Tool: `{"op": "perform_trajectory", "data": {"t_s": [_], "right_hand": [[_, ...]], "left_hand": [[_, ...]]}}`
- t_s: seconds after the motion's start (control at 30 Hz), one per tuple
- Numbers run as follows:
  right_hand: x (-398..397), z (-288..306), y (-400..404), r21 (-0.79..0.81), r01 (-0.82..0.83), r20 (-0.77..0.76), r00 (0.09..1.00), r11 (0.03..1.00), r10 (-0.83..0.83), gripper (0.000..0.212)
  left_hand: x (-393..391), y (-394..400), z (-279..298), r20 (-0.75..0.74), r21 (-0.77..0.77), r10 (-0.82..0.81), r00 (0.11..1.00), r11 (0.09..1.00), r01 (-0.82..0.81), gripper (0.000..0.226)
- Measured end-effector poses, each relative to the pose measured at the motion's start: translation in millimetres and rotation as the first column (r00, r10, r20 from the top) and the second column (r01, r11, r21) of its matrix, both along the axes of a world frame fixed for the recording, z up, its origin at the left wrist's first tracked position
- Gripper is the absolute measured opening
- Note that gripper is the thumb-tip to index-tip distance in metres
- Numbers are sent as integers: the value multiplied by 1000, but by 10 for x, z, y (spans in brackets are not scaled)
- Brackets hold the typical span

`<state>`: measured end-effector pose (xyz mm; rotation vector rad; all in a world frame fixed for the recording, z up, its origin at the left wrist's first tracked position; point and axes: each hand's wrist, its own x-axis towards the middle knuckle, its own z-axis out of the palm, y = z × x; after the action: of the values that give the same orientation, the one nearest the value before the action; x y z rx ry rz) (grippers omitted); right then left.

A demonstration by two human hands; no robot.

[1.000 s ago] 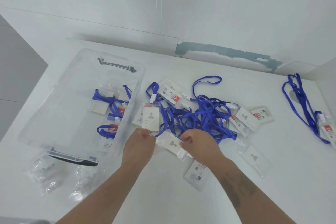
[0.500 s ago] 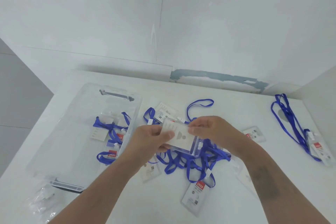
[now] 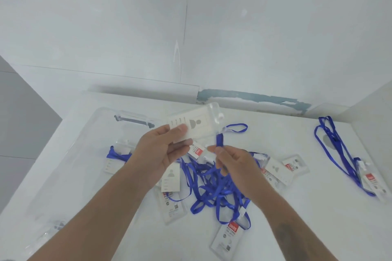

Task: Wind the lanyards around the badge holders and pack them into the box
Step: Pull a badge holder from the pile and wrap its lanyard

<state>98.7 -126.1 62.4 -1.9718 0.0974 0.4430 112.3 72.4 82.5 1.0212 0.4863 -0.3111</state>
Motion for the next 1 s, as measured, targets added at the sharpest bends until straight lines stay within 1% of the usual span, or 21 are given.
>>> {"op": "perform_trajectory", "data": {"t_s": [0.07, 0.13, 0.2, 0.27, 0.33, 0.37, 0.4, 0.43, 0.5, 0.57, 0.67, 0.73, 0.8, 0.83, 0.87, 0.9, 0.93, 0.97, 1.0], "right_hand": [[-63, 20, 186, -110, -63, 19, 998, 992, 66, 35], [-102, 91, 311, -260, -149, 86, 981, 954, 176, 39], [-102, 222, 363, -443, -223, 136, 941, 868, 311, 38], [-85, 390, 376, -577, -272, 140, 896, 770, 421, 37], [-53, 551, 360, -669, -295, 121, 862, 682, 492, 35], [-32, 632, 339, -698, -295, 113, 854, 653, 507, 33], [0, 710, 310, -704, -287, 117, 855, 649, 505, 30], [39, 784, 276, -688, -277, 129, 862, 670, 490, 26], [134, 893, 186, -610, -255, 167, 884, 750, 436, 16], [240, 950, 116, -480, -252, 179, 910, 840, 375, 9], [393, 912, 39, -257, -248, 146, 945, 934, 291, 3], [451, 815, 5, -138, -190, 133, 969, 972, 208, 4], [454, 683, -4, 5, -74, 101, 992, 997, 73, 7], [436, 611, 20, 76, -11, 69, 998, 997, 6, 13], [400, 527, 50, 116, 35, 38, 998, 993, -40, 23], [344, 438, 96, 112, 57, 15, 998, 992, -59, 36], [272, 343, 144, 64, 68, -5, 998, 996, -68, 46], [186, 268, 199, 7, 62, -27, 998, 998, -62, 47], [90, 216, 255, -28, 39, -51, 998, 999, -40, 41]], "left_hand": [[12, -96, 32, 27, 105, -8, 1000, 994, 5, 7], [16, -172, 66, 67, 263, -21, 998, 965, 3, 10], [21, -199, 93, 114, 403, -34, 993, 915, -15, 8], [24, -181, 100, 158, 551, -69, 985, 834, -30, 4], [18, -135, 79, 170, 692, -154, 973, 722, -7, 10], [10, -113, 67, 155, 734, -201, 967, 678, 23, 11], [-2, -90, 58, 133, 757, -243, 961, 650, 60, 12], [-16, -67, 49, 107, 764, -278, 955, 637, 100, 12], [-41, -36, 25, 47, 749, -337, 940, 635, 190, 11], [-69, -6, 14, -7, 702, -391, 920, 653, 283, 9], [-92, 51, 53, -42, 555, -446, 894, 734, 393, 3], [-97, 108, 75, -29, 428, -465, 885, 795, 431, 4], [-101, 153, 79, 10, 306, -462, 887, 846, 437, 8], [-109, 168, 76, 27, 249, -437, 899, 874, 417, 11], [-104, 167, 73, 38, 194, -397, 917, 903, 383, 14], [-97, 166, 64, 41, 139, -344, 938, 932, 335, 18], [-83, 161, 50, 35, 94, -288, 957, 954, 283, 22], [-61, 153, 28, 25, 70, -239, 971, 969, 237, 24], [-43, 145, 6, 13, 81, -203, 979, 976, 201, 24]]}}
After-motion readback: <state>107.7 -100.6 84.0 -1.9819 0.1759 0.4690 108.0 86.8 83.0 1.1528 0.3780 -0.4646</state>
